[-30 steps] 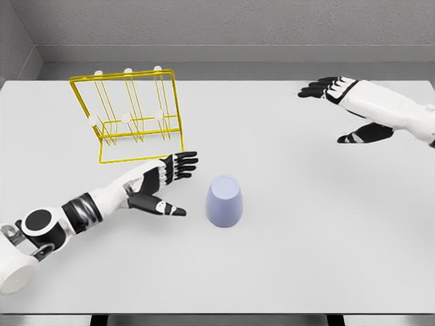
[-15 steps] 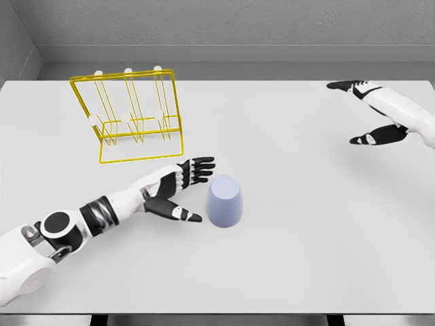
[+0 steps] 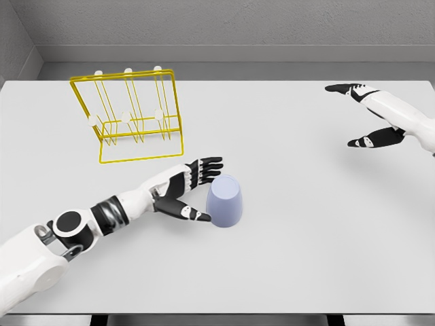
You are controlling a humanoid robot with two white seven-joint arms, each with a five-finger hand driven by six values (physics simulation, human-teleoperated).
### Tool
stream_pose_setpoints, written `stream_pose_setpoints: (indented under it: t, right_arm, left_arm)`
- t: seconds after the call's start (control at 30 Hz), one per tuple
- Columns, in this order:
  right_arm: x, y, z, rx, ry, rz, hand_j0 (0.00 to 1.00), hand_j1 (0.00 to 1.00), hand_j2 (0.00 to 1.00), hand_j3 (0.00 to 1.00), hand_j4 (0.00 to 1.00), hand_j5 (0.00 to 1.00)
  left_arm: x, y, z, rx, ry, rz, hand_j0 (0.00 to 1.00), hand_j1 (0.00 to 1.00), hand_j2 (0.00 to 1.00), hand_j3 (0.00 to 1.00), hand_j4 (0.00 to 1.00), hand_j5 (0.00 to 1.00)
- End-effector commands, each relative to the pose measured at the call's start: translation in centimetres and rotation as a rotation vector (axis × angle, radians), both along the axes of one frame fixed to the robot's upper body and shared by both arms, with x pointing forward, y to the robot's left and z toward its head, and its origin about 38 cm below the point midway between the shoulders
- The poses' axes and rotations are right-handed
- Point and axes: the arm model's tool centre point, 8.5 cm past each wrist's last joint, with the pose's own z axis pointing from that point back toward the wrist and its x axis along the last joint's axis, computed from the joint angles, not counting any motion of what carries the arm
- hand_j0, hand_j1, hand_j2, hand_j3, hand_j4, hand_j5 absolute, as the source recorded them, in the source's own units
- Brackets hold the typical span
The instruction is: Place the cup on the cup holder with both arms
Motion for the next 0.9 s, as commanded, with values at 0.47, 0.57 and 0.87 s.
stream_pose_setpoints:
  t: [0.47,0.57,0.87]
  right_arm:
    - [-0.1,0.2,0.1,0.012,-0.002,0.005,1.00,1.00,1.00,1.00,1.00,1.00]
    - [-0.1,0.2,0.1,0.012,-0.001,0.004,1.00,1.00,1.00,1.00,1.00,1.00]
    - [-0.1,0.1,0.1,0.013,-0.002,0.003,1.00,1.00,1.00,1.00,1.00,1.00]
  left_arm:
    - [-0.6,-2.0,-0.7,-0.008,0.002,-0.034,1.00,1.00,1.00,1.00,1.00,1.00]
    - [-0.6,-2.2,-0.6,-0.013,0.001,-0.034,1.00,1.00,1.00,1.00,1.00,1.00]
    - [-0.1,-2.4,-0.3,-0.028,-0.009,-0.025,0.62,0.62,0.62,0.62,0.62,0.62]
